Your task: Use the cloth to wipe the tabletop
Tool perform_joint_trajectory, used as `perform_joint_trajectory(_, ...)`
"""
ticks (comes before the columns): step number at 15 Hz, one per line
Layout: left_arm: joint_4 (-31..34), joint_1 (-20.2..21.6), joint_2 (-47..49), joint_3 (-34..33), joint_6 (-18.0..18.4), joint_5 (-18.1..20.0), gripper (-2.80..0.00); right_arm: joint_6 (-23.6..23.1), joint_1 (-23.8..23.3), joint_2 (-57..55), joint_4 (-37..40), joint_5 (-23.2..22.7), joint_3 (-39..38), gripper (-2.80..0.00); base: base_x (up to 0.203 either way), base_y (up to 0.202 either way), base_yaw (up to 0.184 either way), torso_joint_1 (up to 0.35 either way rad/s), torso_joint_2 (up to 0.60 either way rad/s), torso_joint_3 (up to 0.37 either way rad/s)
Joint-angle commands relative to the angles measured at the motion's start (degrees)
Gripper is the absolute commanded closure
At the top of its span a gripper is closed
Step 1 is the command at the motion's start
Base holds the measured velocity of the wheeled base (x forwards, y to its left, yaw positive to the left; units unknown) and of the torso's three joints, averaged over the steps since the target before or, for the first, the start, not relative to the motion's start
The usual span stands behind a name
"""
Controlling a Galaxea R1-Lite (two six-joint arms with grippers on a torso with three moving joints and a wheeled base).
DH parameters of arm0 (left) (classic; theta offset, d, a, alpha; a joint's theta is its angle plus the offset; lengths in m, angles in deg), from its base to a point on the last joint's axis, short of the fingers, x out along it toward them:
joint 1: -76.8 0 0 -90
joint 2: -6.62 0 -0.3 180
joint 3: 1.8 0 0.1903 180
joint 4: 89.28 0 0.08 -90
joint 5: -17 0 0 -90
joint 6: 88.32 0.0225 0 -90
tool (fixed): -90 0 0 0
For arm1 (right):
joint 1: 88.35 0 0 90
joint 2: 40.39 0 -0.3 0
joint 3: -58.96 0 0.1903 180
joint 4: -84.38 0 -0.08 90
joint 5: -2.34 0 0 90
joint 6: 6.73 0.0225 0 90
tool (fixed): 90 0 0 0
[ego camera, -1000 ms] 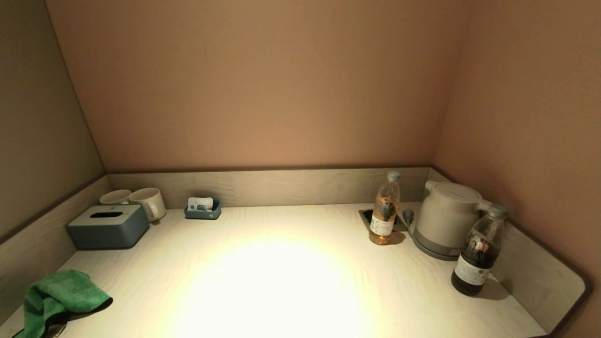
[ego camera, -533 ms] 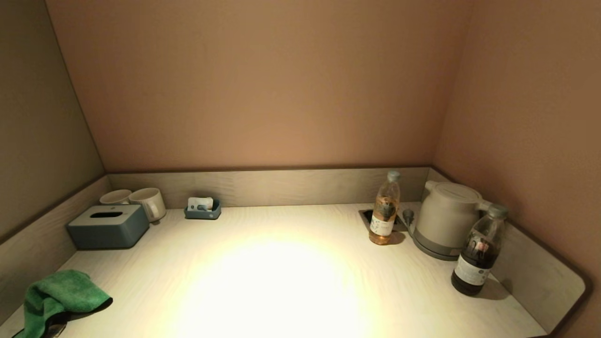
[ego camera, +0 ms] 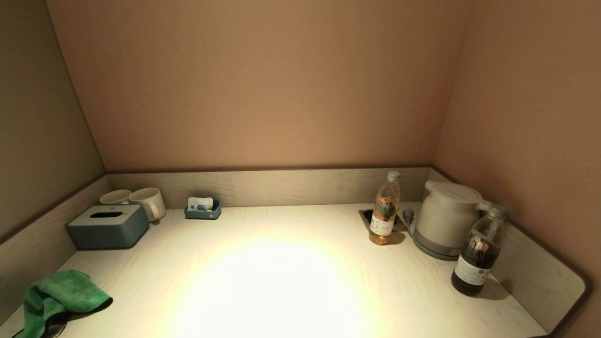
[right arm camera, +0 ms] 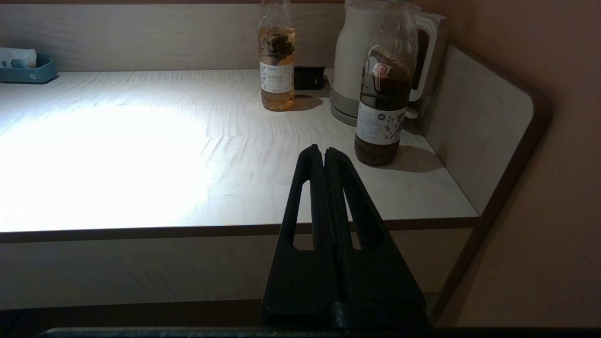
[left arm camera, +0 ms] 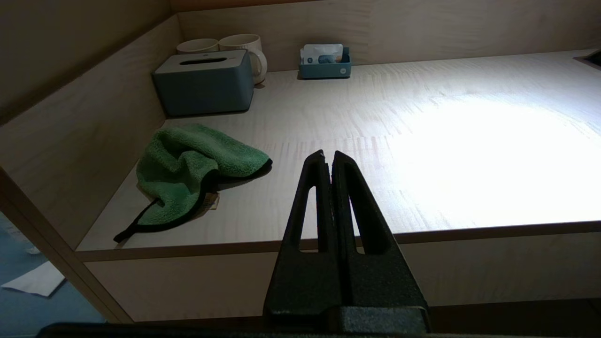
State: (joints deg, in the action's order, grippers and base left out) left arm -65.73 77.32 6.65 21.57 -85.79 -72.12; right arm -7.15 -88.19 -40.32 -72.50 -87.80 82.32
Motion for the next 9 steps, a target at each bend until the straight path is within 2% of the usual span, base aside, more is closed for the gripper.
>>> perform_joint_trajectory(1,-0.01,0.02,-0.02,0.09,0.02,0.0,0.0,-0.03,0.02,-0.07,-0.02,-0.04,0.0,0.0,0.0,0.0,0.0,0.0,0.0,0.0)
perform_joint_trajectory(9,-0.01,0.02,-0.02,0.08,0.02,0.0,0.0,-0.03,0.02,-0.07,-0.02,-0.04,0.0,0.0,0.0,0.0,0.0,0.0,0.0,0.0)
